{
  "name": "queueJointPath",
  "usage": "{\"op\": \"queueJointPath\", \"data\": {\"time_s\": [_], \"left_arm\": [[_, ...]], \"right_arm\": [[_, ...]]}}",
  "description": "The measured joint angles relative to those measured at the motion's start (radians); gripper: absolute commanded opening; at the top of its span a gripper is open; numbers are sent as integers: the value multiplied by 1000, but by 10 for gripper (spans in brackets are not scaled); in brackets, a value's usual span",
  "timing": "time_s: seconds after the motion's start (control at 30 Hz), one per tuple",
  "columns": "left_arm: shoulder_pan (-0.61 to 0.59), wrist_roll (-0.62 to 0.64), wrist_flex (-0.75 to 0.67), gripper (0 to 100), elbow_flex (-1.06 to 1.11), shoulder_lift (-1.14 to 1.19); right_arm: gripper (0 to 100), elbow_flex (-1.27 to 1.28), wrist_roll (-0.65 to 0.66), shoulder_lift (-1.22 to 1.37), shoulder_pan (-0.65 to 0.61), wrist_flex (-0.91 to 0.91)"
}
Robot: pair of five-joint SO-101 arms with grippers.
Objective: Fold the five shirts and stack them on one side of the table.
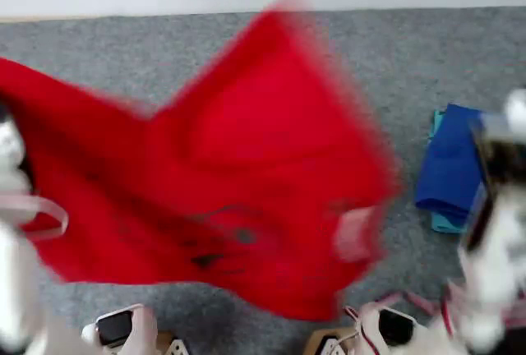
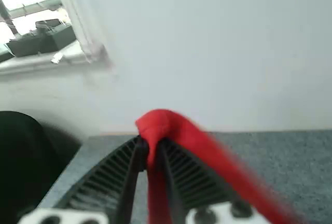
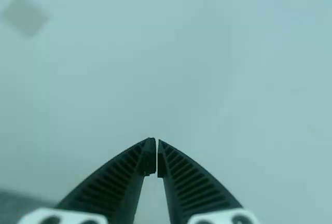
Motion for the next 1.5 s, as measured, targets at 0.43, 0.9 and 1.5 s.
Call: {"op": "queueJointPath", "data": {"time_s": [0.43,0.9,1.5], "left_arm": [[35,9,-404,4,531,3],[-124,-84,-169,4,542,-133],[-479,-623,281,4,971,-606]], "right_arm": [[11,284,0,187,-203,0],[10,396,-204,193,-292,210],[10,646,-213,204,-502,219]]}}
